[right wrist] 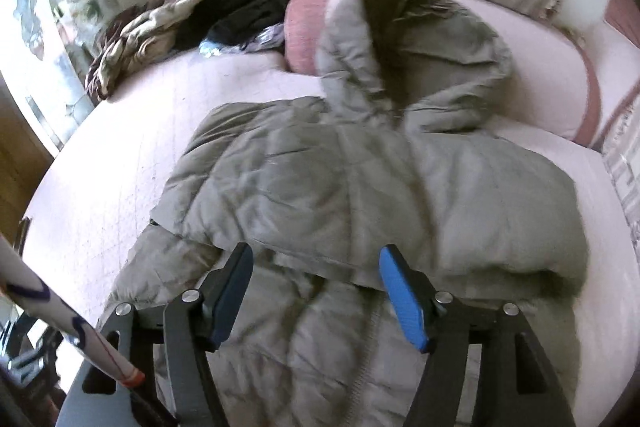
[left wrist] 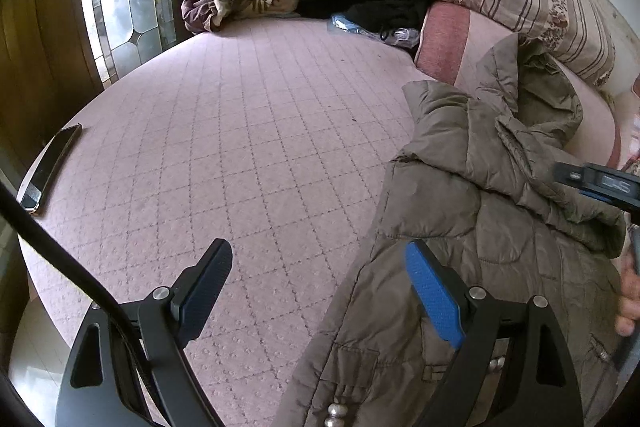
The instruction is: Fold large clothes
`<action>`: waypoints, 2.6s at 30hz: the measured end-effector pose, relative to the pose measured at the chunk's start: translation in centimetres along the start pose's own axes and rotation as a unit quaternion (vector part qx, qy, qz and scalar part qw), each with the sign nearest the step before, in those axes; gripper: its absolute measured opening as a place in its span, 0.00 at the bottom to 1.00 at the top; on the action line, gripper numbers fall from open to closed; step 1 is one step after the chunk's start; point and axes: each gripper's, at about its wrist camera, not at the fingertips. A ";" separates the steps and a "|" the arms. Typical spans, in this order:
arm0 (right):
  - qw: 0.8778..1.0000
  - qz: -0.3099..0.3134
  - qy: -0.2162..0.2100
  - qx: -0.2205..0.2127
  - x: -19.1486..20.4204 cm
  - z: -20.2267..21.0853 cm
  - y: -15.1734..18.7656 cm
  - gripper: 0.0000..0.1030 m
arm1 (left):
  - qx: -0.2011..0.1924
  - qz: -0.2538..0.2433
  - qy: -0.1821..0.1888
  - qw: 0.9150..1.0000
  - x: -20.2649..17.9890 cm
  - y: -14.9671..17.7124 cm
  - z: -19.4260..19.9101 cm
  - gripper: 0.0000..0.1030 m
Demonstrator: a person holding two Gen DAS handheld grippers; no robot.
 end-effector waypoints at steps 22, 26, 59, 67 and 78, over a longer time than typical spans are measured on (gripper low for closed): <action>0.997 0.006 0.024 0.068 5.0 -8.4 -4.1 0.28 | 0.025 0.027 -0.003 0.999 1.2 -1.0 -1.3 0.86; 0.999 0.005 -0.008 0.046 5.3 -6.5 -4.0 0.47 | 0.025 0.023 -0.011 0.999 0.9 -0.9 -1.6 0.86; 0.994 -0.091 0.041 0.045 -6.2 2.3 7.4 0.66 | 0.052 -0.034 -0.023 0.998 -1.4 2.1 -2.7 0.86; 0.983 -0.151 0.061 0.081 -11.0 6.5 22.2 0.66 | 0.019 -0.092 -0.051 0.994 -2.6 4.7 -2.6 0.86; 0.968 -0.241 0.070 0.014 -17.6 15.0 31.2 0.75 | 0.073 -0.051 0.001 0.996 3.2 5.1 2.1 0.81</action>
Point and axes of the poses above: each gripper's, at about its wrist camera, not at the fingertips, and z roughly against the way its jaws point, x to its left, y to its underside, and after that the axes turned 13 degrees about z, right-handed
